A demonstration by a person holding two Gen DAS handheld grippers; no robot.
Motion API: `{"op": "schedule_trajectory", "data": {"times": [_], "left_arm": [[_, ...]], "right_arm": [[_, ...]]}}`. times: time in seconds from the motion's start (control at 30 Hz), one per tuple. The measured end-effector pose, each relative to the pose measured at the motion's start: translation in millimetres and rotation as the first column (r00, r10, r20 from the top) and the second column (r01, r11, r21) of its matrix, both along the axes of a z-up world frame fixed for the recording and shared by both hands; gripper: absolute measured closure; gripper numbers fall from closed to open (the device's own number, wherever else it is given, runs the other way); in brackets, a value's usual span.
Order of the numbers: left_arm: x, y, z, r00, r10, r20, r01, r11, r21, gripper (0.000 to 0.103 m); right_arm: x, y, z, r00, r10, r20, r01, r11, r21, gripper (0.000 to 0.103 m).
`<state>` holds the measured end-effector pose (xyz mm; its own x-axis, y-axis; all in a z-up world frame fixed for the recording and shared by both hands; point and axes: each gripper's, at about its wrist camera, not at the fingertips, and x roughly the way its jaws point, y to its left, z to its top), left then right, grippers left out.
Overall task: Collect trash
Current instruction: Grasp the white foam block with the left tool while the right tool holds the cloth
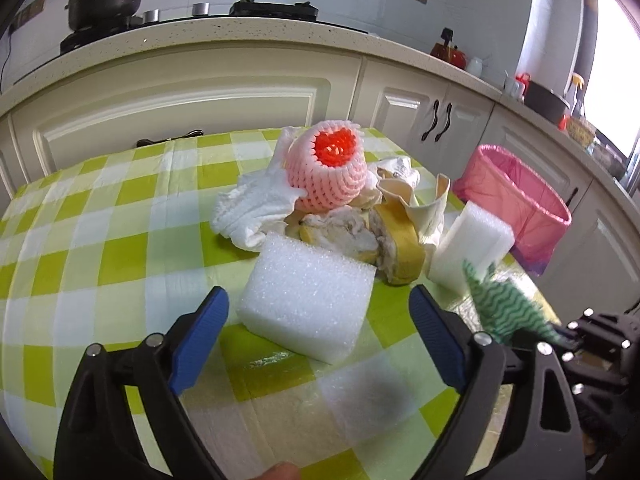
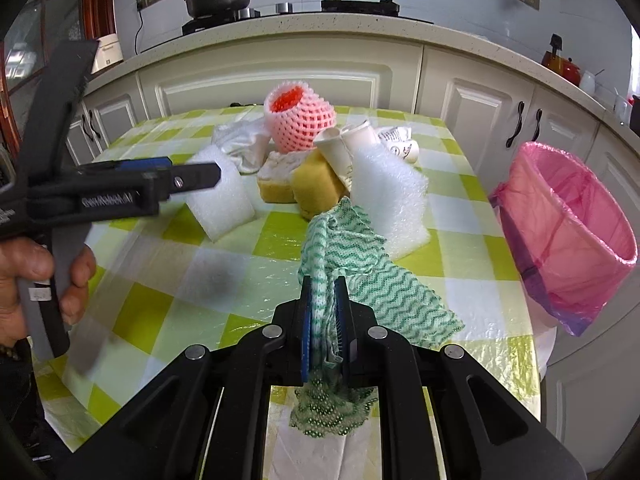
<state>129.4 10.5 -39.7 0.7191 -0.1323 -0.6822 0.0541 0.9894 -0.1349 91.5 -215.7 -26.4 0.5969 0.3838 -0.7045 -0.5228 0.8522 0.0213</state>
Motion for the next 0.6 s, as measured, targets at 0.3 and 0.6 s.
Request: {"op": "schedule_trajectory", "data": {"times": [0.3,0.6], "left_arm": [[9,-7,-10,0.999,0.006,-0.043,-0.001,0.993,0.115,0.036],[-4,-4,13,1.0,0.019,0.01,-0.02,0.996,0.091,0.037]], "right_arm": [[-8,-14,30,0.999,-0.021,0.05,0.019,0.999,0.05,0.091],[-10,-25,49,0.996,-0.034,0.078,0.027,0.995,0.093,0.091]]}}
